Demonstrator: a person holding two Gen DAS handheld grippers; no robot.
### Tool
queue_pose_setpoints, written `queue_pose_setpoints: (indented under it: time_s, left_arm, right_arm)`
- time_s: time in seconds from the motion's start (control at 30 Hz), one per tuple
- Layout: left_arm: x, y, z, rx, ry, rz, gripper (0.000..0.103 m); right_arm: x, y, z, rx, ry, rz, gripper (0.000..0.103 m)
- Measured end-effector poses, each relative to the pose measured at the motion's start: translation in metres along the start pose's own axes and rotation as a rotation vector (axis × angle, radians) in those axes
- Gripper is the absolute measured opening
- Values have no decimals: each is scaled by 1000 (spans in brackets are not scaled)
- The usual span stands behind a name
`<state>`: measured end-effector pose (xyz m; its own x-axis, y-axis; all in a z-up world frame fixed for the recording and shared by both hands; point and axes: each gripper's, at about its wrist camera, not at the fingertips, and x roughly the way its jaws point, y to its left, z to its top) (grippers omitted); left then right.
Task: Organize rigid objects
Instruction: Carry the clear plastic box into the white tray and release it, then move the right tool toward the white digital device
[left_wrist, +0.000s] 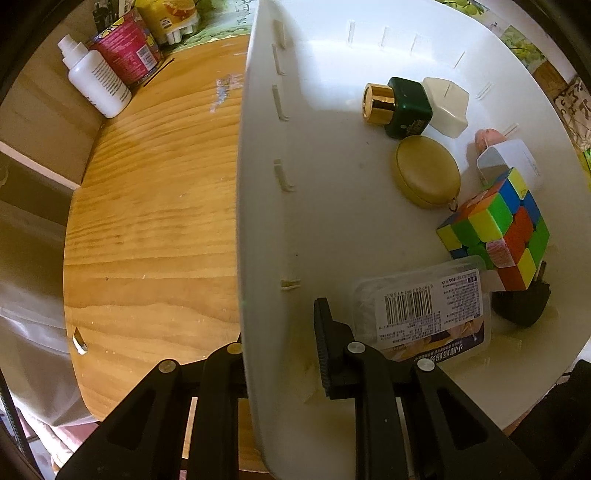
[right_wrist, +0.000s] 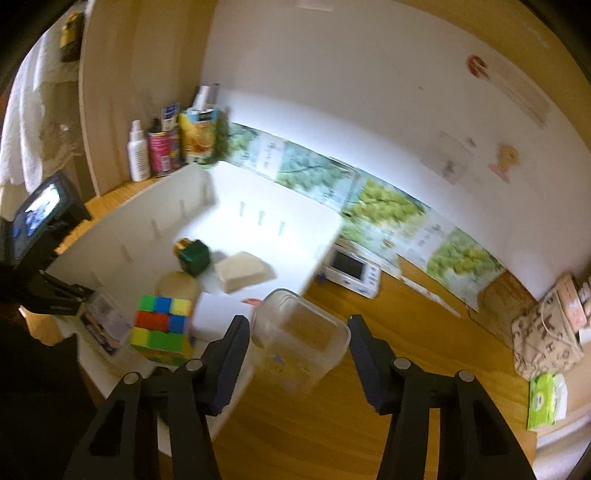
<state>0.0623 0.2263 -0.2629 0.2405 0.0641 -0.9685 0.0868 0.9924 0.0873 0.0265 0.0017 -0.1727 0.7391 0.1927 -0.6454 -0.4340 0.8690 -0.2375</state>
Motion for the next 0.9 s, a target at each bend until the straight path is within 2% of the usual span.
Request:
queue_pose_setpoints:
  time_s: [0.07,0.4,0.53,0.67,0.9]
  left_arm:
    - [0,3,-1,4,-1,-3,20]
    - [-2,0,-4,15,-1,-6,20]
    - [-2,-5,-2,16,8,7,20]
    - [-2,-9,2,4,13,22,20]
    - [-2,-14,7,-30,30,49,20]
  right_arm:
    - [1,11,5,-19,-2,26,42]
    - [8,41,20,-78,8,134,42]
    - [10,42,23,-96,20,163,44]
    - [9,37,25,-110,21,179,54]
    - [8,21,27,-140,2,168,62]
